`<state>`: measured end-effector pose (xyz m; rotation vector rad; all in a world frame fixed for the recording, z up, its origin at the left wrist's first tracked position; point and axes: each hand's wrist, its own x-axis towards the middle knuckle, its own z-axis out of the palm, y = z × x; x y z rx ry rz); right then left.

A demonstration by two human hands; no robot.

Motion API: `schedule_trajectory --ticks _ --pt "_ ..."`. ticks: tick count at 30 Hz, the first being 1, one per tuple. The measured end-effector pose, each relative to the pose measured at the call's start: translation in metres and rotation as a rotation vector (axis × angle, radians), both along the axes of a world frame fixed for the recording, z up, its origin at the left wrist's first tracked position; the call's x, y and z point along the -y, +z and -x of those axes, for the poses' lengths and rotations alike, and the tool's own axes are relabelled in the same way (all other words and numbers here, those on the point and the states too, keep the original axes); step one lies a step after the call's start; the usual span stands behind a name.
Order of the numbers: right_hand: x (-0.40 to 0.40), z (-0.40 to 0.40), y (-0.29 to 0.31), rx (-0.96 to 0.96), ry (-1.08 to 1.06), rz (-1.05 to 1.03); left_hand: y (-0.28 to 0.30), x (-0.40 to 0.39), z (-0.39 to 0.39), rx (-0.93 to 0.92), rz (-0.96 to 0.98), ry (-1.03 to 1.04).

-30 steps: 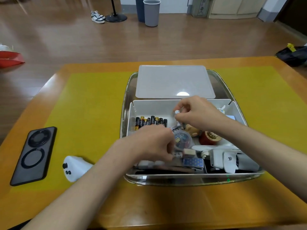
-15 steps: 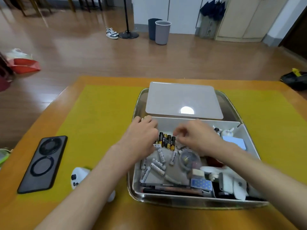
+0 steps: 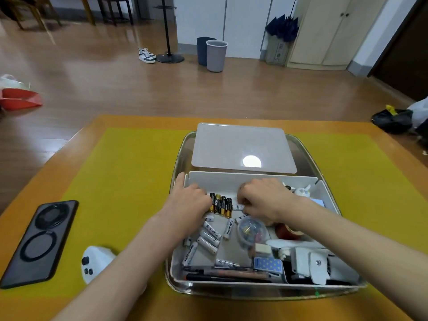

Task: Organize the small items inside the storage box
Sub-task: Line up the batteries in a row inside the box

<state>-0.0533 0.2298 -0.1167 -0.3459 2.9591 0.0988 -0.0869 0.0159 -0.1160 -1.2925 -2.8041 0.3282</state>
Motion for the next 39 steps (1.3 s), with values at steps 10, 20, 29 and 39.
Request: schedule_trajectory --ticks 10,20,29,39 --pt "0.013 -0.007 -0.003 -0.078 -0.395 0.293 -0.005 -0.003 -0.005 0.039 -0.004 0.042" --pt "-0.016 -0.002 0.024 0.121 -0.058 0.121 -0.002 -0.005 -0.005 0.054 -0.010 0.085" --pt "0.005 0.013 0.012 0.203 0.175 -0.051 0.006 -0.003 0.002 0.008 -0.133 0.133" --pt "-0.016 -0.007 0.030 -0.003 0.124 0.092 0.014 0.008 0.008 0.070 -0.396 0.120"
